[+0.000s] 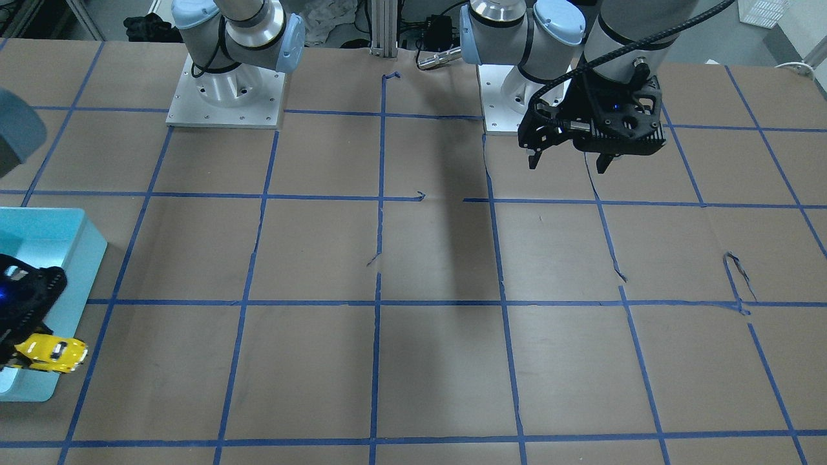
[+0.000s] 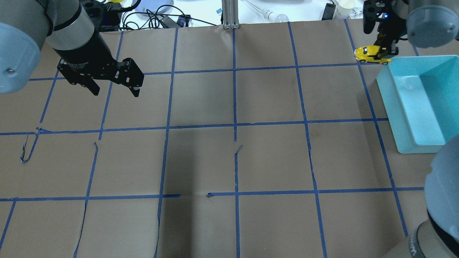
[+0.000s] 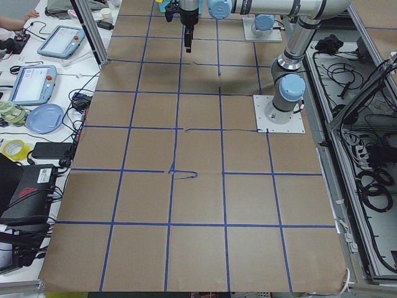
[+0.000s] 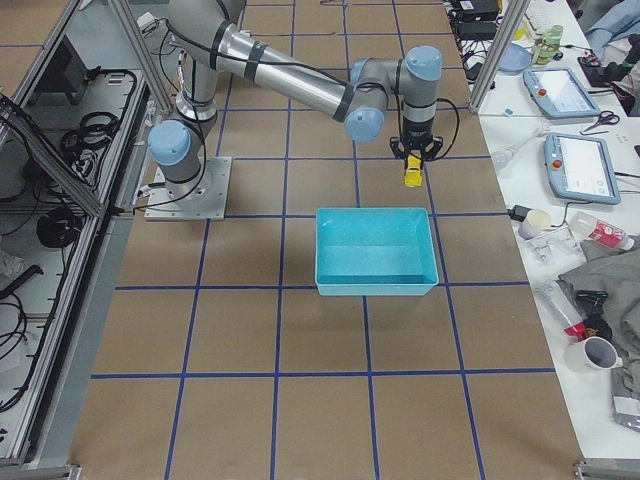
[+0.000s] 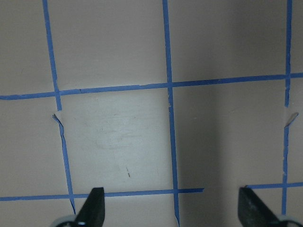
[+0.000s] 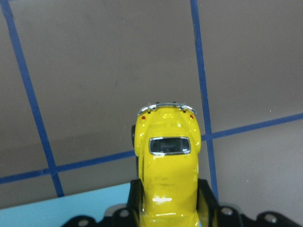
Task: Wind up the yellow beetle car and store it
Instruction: 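Lift the car with the right gripper and carry it over the blue bin, then open the right gripper to drop the car into the bin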
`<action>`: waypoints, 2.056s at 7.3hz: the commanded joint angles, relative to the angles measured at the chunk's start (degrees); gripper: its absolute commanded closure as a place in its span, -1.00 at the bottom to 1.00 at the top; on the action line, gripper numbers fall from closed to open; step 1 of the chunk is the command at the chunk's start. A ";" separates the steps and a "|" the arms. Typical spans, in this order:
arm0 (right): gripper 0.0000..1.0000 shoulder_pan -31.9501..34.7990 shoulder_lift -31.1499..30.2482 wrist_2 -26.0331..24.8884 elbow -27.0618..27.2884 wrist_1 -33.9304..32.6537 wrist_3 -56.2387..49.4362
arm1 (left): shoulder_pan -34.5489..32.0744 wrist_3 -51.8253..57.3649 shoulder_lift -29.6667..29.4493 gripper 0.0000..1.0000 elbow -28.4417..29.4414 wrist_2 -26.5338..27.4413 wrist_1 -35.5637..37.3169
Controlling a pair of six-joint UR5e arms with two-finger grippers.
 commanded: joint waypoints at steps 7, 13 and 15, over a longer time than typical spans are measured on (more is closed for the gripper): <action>0.91 -14.57 2.28 -3.47 13.88 -10.98 -18.87 | 2.06 -0.03 0.03 -1.00 -1.05 -2.33 0.62; -1.00 -15.45 -3.13 -1.90 11.74 -2.30 -18.61 | 1.97 -0.65 -1.44 -1.00 -1.94 -2.32 2.29; -1.00 -14.92 -8.42 3.01 4.89 12.39 -11.37 | 2.14 -1.09 -0.33 -1.00 -1.94 -2.67 2.12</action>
